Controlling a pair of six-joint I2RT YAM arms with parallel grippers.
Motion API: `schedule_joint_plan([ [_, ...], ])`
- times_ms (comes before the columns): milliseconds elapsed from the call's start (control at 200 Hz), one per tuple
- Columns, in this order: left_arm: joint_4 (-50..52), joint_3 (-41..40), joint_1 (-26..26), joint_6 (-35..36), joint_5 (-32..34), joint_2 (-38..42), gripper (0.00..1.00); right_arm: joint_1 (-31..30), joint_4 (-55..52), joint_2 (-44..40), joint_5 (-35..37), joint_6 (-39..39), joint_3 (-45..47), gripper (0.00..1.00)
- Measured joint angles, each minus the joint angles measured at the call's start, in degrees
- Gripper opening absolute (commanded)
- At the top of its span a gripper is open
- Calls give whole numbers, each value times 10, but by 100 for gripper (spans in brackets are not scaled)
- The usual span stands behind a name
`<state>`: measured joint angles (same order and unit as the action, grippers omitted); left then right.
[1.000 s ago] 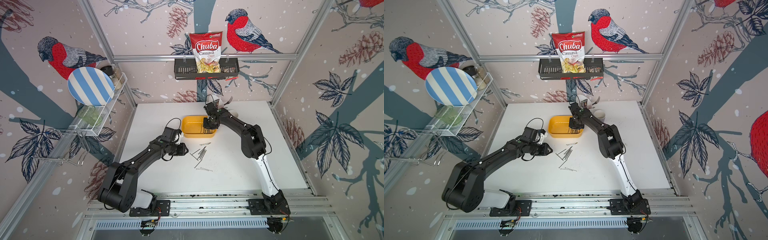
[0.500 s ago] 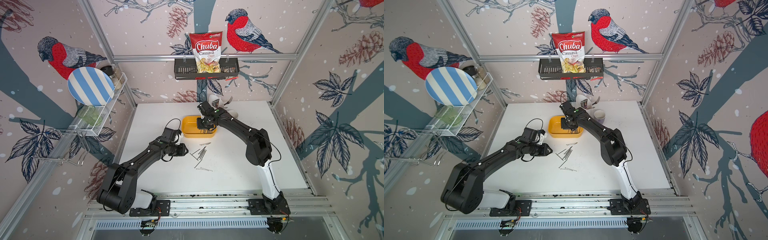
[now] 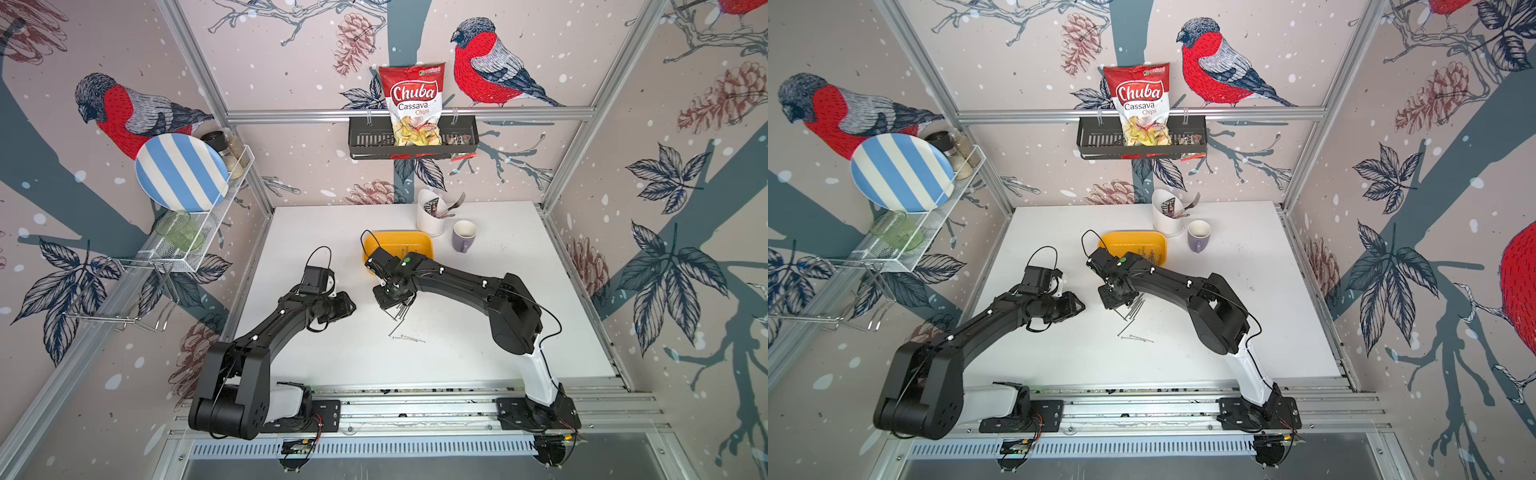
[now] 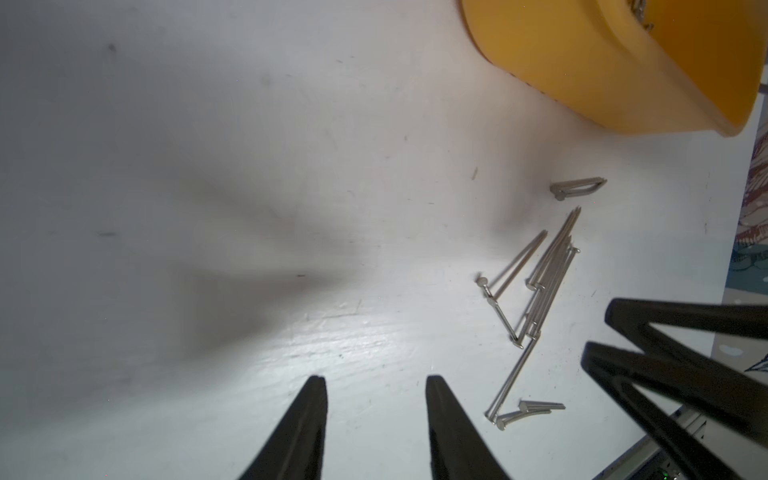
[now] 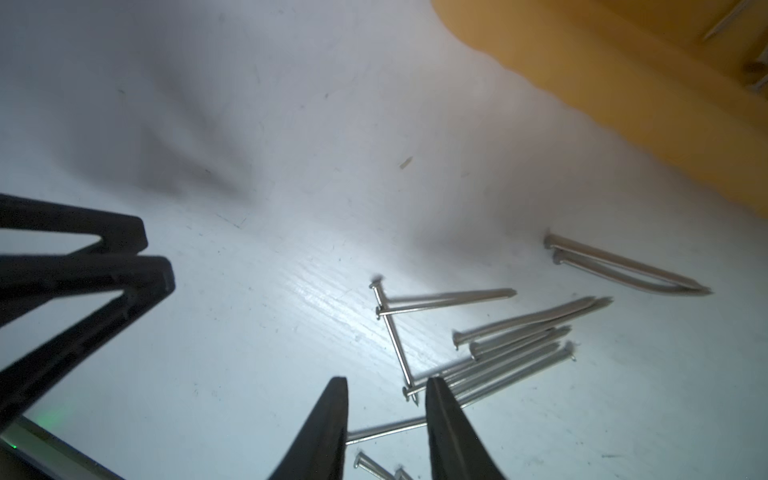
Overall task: Put the nails on the desktop into the storage box
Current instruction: Pick up the nail from the center of the board.
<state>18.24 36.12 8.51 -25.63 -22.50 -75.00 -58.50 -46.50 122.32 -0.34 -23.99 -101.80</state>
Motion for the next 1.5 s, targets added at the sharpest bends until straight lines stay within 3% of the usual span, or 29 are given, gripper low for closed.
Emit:
schedule_joint_plan([
  [815,-30,-18,-13,-30,-41,17,48,-6,30,22,-10,28,54,36],
  [1111,-32,-19,-14,-30,-43,13,48,4,31,47,-11,44,33,36],
  [1496,-35,-19,-18,-30,-45,5,48,-14,49,63,-16,47,23,28],
])
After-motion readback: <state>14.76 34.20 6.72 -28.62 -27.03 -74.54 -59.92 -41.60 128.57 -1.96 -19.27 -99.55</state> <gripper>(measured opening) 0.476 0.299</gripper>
